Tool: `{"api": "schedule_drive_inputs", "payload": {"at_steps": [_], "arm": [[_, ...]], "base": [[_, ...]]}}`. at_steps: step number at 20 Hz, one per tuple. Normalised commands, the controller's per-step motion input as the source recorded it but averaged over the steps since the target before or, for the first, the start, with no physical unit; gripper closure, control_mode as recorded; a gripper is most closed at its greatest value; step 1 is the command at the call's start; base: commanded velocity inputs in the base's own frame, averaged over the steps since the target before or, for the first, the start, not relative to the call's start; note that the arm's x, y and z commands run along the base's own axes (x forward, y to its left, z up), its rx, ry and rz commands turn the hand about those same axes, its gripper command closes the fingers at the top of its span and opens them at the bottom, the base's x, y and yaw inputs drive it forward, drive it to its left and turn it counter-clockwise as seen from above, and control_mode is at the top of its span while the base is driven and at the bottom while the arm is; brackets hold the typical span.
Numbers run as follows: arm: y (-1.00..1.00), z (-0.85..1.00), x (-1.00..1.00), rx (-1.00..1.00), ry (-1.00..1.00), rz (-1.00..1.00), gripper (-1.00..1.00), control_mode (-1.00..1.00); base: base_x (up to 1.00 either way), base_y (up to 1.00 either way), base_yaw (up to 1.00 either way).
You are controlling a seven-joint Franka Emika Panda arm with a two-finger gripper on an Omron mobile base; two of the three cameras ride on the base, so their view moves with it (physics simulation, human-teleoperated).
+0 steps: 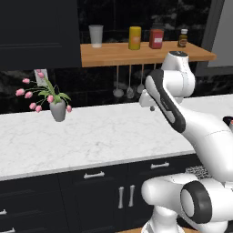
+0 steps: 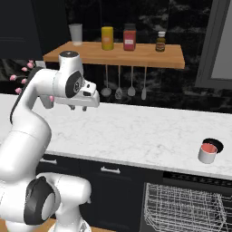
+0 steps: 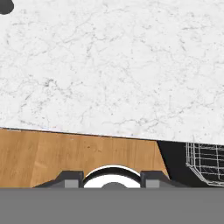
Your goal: Pick up the cup and bowl from the counter, place them in the dishwasher, and close the dishwasher door.
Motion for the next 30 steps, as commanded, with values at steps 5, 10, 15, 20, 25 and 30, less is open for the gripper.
{"api": "schedule_drive_inputs", "payload": {"at_steps": [5,10,15,20,25,30], "arm": [[-0.02,-0.02,-0.33,-0.01,-0.13,-0.05,-1.0,-1.0],[-0.32,-0.16,-0.46,-0.02,-0.09,-0.22,-1.0,-1.0],[-0.89,-0.11,-0.13,0.01,0.0,-0.32,-1.0,-1.0],[-1.0,0.0,0.0,0.09,0.1,-0.35,-1.0,-1.0],[-1.0,0.0,0.0,0.16,0.15,-0.4,-1.0,-1.0],[-1.0,-0.04,0.0,0.21,0.12,-0.45,-1.0,-1.0]], "base": [[0.0,0.0,0.0],[0.0,0.0,0.0],[0.0,0.0,0.0],[0.0,0.0,0.0],[0.0,0.0,0.0],[0.0,0.0,0.0]]}}
